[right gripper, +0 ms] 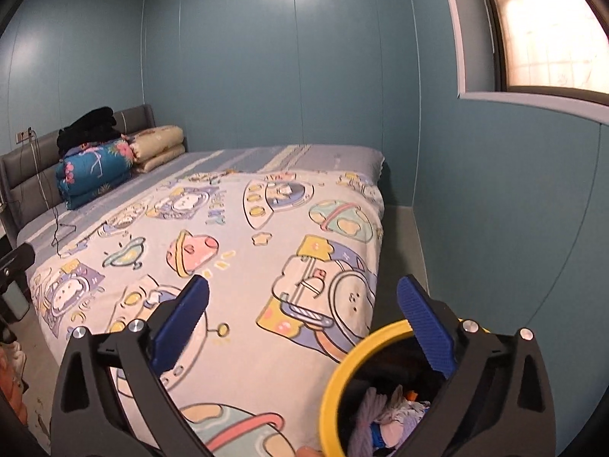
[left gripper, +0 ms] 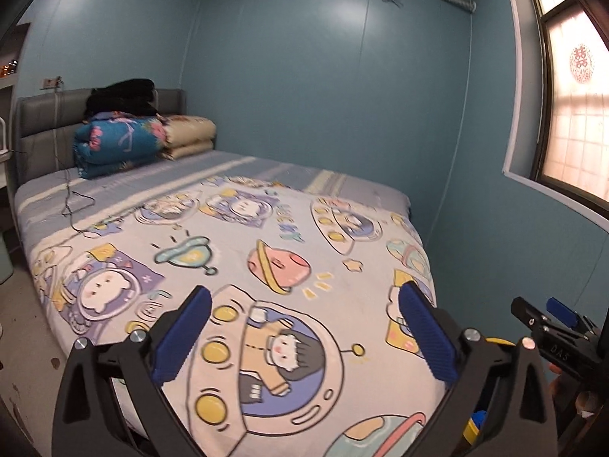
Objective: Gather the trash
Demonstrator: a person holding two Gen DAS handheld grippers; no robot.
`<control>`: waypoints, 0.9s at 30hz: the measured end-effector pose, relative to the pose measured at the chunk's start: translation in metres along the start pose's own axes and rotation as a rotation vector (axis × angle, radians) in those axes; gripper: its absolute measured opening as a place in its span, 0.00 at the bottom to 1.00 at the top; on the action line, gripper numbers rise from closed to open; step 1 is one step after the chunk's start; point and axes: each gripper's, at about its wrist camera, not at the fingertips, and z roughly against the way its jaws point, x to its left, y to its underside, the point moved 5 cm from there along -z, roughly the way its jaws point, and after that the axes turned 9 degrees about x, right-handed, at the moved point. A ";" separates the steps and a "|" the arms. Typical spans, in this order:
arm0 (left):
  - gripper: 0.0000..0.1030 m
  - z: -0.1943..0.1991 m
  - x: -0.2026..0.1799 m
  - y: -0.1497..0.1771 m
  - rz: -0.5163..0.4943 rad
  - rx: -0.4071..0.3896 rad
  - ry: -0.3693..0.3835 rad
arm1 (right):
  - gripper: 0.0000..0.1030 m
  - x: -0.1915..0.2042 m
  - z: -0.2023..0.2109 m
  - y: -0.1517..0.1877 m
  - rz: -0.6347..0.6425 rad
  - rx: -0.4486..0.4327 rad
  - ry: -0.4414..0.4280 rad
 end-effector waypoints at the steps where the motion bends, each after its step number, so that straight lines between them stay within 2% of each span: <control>1: 0.92 0.003 0.002 0.001 -0.002 -0.013 -0.007 | 0.92 0.004 0.003 0.000 -0.006 -0.013 0.000; 4: 0.92 0.017 0.010 0.003 -0.001 -0.060 -0.053 | 0.92 0.013 0.012 -0.002 -0.016 -0.056 -0.005; 11: 0.92 0.043 0.010 0.006 -0.023 -0.128 -0.091 | 0.92 0.026 0.028 -0.001 -0.022 -0.111 -0.006; 20: 0.92 0.064 0.002 0.012 0.007 -0.151 -0.093 | 0.92 0.037 0.037 0.009 0.022 -0.126 0.011; 27: 0.92 0.064 -0.001 0.018 0.017 -0.122 -0.085 | 0.92 0.041 0.043 0.012 0.024 -0.147 0.019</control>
